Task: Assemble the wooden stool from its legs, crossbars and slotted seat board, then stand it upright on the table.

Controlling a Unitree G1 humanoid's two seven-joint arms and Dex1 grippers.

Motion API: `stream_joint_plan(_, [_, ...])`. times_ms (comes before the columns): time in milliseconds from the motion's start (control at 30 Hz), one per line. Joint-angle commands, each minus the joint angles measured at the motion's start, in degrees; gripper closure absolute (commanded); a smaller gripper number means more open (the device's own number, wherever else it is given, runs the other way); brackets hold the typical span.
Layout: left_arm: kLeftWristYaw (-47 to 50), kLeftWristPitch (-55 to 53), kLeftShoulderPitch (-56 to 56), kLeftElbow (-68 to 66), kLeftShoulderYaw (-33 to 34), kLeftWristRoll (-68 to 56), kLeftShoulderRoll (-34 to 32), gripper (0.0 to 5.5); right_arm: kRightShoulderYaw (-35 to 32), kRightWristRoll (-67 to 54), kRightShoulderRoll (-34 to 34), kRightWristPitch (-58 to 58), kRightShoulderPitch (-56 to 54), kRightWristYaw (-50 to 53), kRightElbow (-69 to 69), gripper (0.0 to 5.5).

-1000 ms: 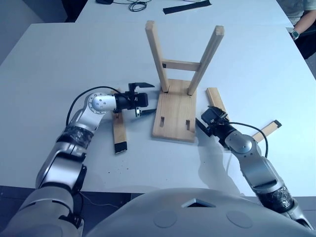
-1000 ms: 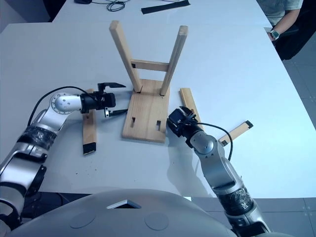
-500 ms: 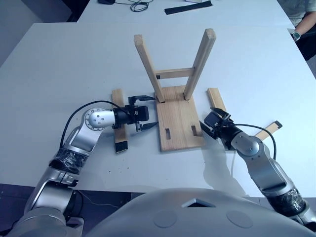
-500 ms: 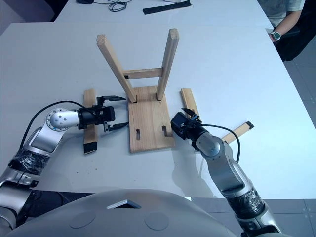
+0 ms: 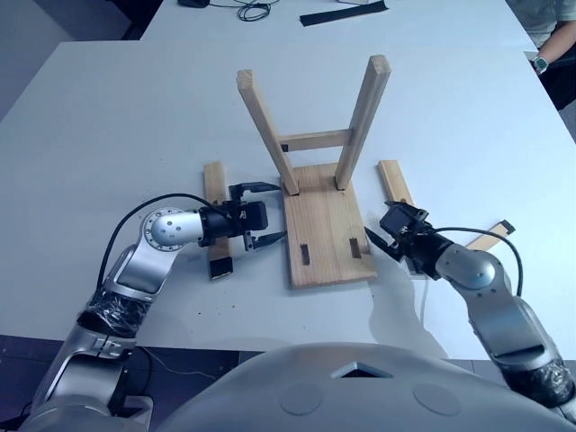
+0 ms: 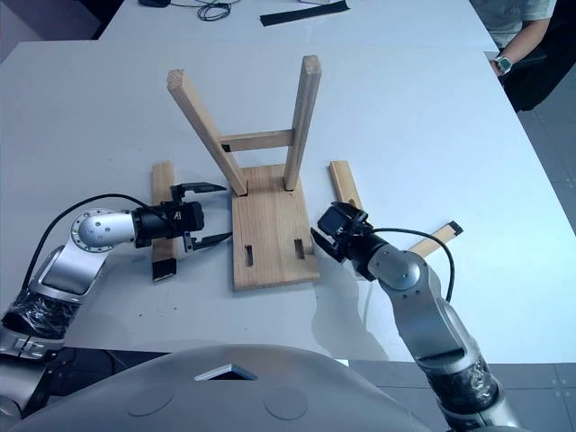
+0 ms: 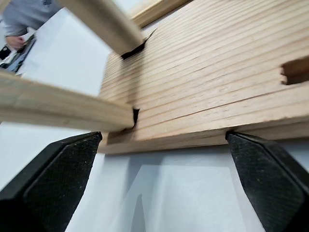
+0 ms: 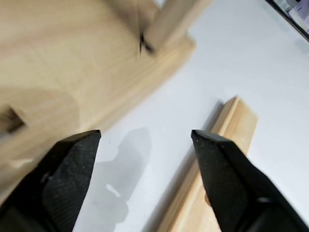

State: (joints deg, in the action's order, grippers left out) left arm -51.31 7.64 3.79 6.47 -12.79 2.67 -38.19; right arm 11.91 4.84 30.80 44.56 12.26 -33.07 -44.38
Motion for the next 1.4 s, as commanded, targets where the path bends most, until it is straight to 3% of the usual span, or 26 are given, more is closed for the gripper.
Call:
stream_joint_plan(33, [2.13,-0.84,-0.27,0.31,1.83,-0.66,0.6,0.72,-6.13,-7.6,0.97,5.19,-2.23,-4.25,-4.55,2.05])
stream_joint_plan(133, [3.09,-1.38,-1.34,1.57,2.01,-0.55,0.83,0.72,-12.54,-9.42,4.05,6.12,-3.1,-5.13,-3.3,2.05])
stream_joint_plan(267, [5.92,-3.84,-6.55,7.27,4.06,-0.99,0.84,0.72,-25.95,-8.35,10.01,9.68,-3.1,-3.57,6.23,2.05])
stream_joint_plan(467, [12.7,-10.22,-18.18,18.44,9.53,-0.99,2.27,0.72,-38.49,-12.6,11.05,32.72,-6.15,-2.7,8.82,1.17])
stream_joint_plan(600, [16.63,-13.89,-22.83,24.08,9.6,0.31,4.66,0.72,-41.4,-15.08,4.91,47.68,-13.11,0.49,6.14,1.05])
stream_joint_plan(767, [18.96,-16.19,-23.78,26.77,7.39,2.25,6.35,0.72,-43.28,-18.12,-3.74,47.94,-10.99,7.87,1.55,1.05])
stream_joint_plan(1067, [19.4,-16.72,-24.57,27.76,6.3,3.31,6.59,0.72,-44.71,-19.87,-5.46,47.94,-5.5,18.05,-2.15,1.05])
stream_joint_plan(1400, [17.7,-16.1,-23.38,27.2,5.66,3.08,5.16,0.72,-44.04,-19.89,-16.83,47.93,1.65,26.98,-4.4,1.05])
